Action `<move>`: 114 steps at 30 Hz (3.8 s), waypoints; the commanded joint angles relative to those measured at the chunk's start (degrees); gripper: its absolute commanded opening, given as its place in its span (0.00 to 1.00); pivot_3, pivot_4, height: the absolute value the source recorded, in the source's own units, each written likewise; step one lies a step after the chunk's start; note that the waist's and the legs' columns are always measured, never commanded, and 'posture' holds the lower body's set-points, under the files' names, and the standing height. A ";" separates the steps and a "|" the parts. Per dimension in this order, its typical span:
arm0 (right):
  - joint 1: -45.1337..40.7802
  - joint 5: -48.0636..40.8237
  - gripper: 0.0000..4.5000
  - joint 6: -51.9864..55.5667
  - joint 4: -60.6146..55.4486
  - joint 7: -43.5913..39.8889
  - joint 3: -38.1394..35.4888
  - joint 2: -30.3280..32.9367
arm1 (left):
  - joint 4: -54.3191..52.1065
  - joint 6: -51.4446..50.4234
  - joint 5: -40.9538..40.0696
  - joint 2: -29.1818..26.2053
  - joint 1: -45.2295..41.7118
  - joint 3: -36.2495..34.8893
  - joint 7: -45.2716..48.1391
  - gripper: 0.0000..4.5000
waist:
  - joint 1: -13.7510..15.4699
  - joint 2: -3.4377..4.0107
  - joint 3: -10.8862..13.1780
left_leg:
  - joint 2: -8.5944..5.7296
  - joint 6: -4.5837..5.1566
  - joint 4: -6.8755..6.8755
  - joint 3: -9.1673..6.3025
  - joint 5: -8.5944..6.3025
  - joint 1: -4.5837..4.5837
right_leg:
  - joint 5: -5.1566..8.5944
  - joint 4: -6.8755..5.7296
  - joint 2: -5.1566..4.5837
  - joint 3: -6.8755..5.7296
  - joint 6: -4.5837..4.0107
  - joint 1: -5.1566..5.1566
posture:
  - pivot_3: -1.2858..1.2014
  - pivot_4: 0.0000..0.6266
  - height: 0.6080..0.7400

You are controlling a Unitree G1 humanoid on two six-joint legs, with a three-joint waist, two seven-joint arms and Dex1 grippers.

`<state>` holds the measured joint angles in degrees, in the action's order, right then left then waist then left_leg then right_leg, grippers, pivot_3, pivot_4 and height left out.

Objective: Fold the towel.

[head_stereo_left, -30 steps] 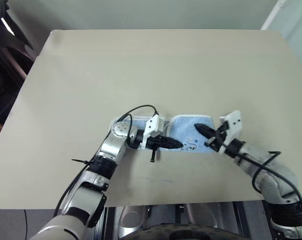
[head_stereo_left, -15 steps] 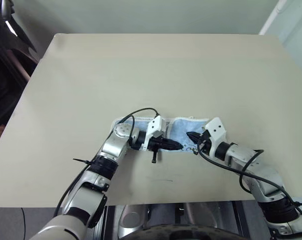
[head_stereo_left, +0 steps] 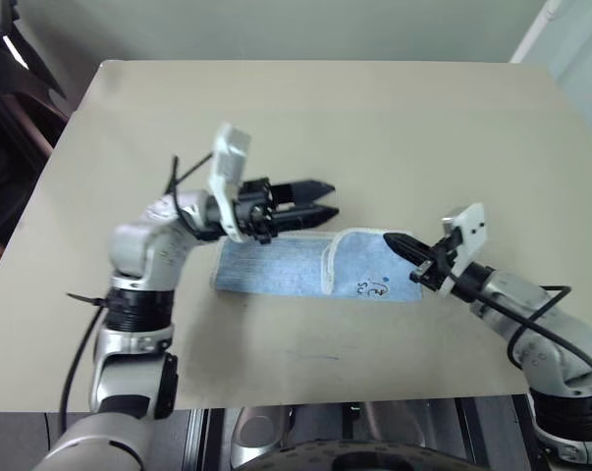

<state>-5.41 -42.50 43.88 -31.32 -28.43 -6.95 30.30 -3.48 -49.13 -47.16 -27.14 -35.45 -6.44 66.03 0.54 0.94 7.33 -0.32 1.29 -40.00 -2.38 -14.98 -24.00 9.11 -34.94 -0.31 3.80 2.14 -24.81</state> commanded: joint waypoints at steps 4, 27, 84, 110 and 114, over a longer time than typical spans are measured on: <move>-4.79 -5.88 0.00 3.24 -3.94 -3.43 -1.52 5.11 | 1.58 -8.12 -4.81 -10.33 3.02 -5.67 -0.07 0.99 | -0.28 -0.05 0.03 | 0.03 -0.11 0.04 -0.03 -0.03 0.00 | 0.09 -0.01 0.04 0.01 -0.07 -0.07 | 0.52 0.24 0.95; -8.51 -2.14 1.00 0.97 -1.83 -14.17 5.22 10.69 | -1.45 -0.86 1.69 -22.84 24.74 -12.68 -3.62 1.00 | -0.36 -0.18 0.00 | 0.04 -0.12 0.88 -0.14 -0.15 -0.03 | 0.32 -0.30 0.06 -0.01 -0.69 -0.67 | 0.52 0.24 0.95; -11.98 2.89 1.00 4.78 4.58 -0.51 4.27 -1.84 | 14.34 -22.17 -65.84 -19.50 31.31 -14.29 -72.65 0.40 | -0.50 -0.69 0.07 | 0.69 -2.02 1.99 -0.72 0.92 1.11 | 0.64 -1.40 1.31 0.03 -1.57 -0.50 | 0.52 0.24 0.95; -7.72 -0.64 1.00 4.69 -0.98 -3.55 -1.31 3.77 | 5.61 -32.98 -53.46 -25.58 10.81 -4.92 -49.79 0.01 | 0.05 -1.05 0.27 | 0.75 -2.47 1.92 -0.68 0.78 1.02 | 0.68 -1.25 1.41 -0.02 -2.16 -0.48 | 0.52 0.24 0.95; -6.75 -1.12 1.00 4.85 -1.55 -2.49 -3.28 4.64 | 0.56 -34.33 -44.44 -25.75 7.44 0.14 -40.56 0.01 | -0.24 -1.07 0.28 | 0.79 -2.53 1.93 -0.63 0.74 1.00 | 0.72 -1.08 1.42 -0.02 -2.09 -0.49 | 0.52 0.24 0.95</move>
<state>-11.95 -42.55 49.33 -30.40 -31.31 -8.09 34.34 -0.53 -82.78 -94.77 -52.58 -26.86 -7.45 21.19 0.29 -0.13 7.61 0.49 -1.25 -38.08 -2.97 -14.24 -22.99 9.85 -36.02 1.11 3.78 0.07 -25.31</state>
